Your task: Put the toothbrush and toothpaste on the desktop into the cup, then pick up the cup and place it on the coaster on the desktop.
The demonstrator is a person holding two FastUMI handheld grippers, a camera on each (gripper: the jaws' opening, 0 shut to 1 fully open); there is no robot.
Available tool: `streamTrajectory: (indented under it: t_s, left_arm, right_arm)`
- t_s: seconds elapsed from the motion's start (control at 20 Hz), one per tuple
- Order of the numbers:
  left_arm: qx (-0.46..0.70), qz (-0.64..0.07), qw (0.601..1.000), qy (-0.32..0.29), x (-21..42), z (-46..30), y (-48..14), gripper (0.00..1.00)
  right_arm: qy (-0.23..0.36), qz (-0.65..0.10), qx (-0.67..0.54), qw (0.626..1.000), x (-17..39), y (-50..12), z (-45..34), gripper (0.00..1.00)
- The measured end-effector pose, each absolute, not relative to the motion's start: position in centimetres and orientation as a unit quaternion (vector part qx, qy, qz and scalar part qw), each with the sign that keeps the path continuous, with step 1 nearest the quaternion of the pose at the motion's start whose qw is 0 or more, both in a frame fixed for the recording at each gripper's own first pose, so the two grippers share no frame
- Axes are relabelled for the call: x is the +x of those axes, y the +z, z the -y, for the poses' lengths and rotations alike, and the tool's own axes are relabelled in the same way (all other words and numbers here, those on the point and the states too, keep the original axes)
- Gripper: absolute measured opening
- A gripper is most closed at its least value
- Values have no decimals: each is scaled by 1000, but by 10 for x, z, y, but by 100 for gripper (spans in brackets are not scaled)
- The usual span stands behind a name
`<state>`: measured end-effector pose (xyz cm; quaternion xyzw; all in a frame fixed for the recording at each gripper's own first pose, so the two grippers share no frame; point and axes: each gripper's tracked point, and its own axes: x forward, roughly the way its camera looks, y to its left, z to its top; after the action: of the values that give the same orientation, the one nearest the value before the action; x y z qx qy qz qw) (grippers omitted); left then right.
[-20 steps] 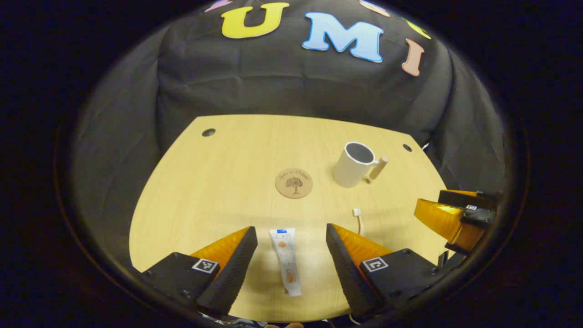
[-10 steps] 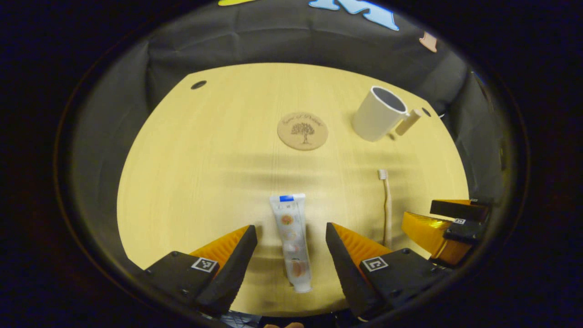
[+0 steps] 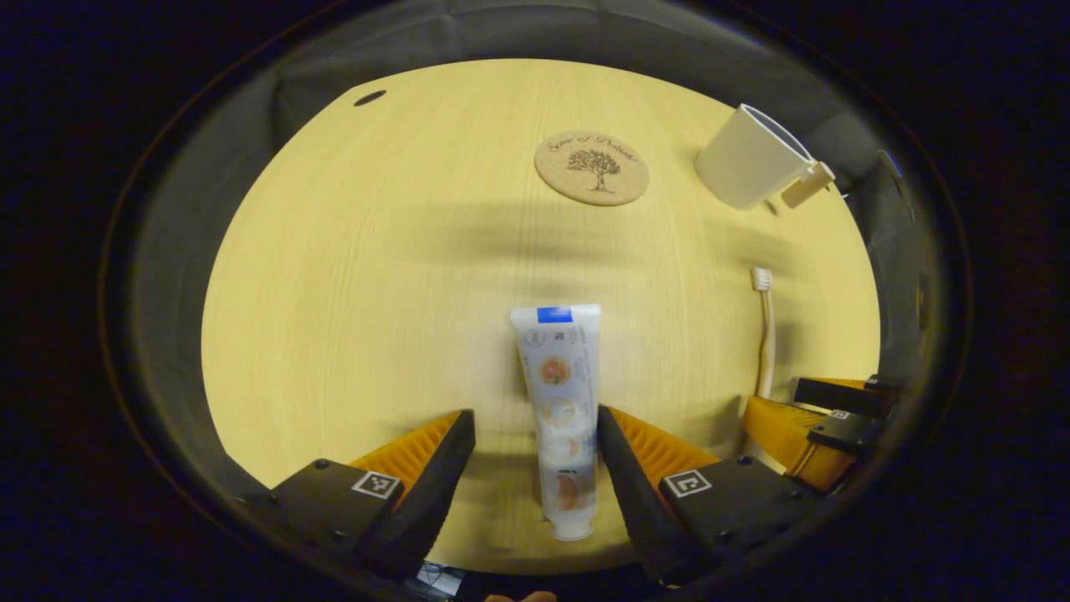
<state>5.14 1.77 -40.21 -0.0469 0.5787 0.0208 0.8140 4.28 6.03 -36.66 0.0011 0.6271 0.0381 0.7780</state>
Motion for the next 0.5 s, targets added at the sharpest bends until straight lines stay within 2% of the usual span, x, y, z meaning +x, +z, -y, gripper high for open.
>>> streamTrajectory:
  t_s: [0.05,0.5]
  left_arm:
    - [-41,-582,812,23,51,-18,-404,96]
    - [-34,-595,803,27,52,-15,-404,96]
  right_arm:
    - [37,-634,-2,773,41,-368,-60,94]
    - [18,-673,11,740,44,-368,-61,96]
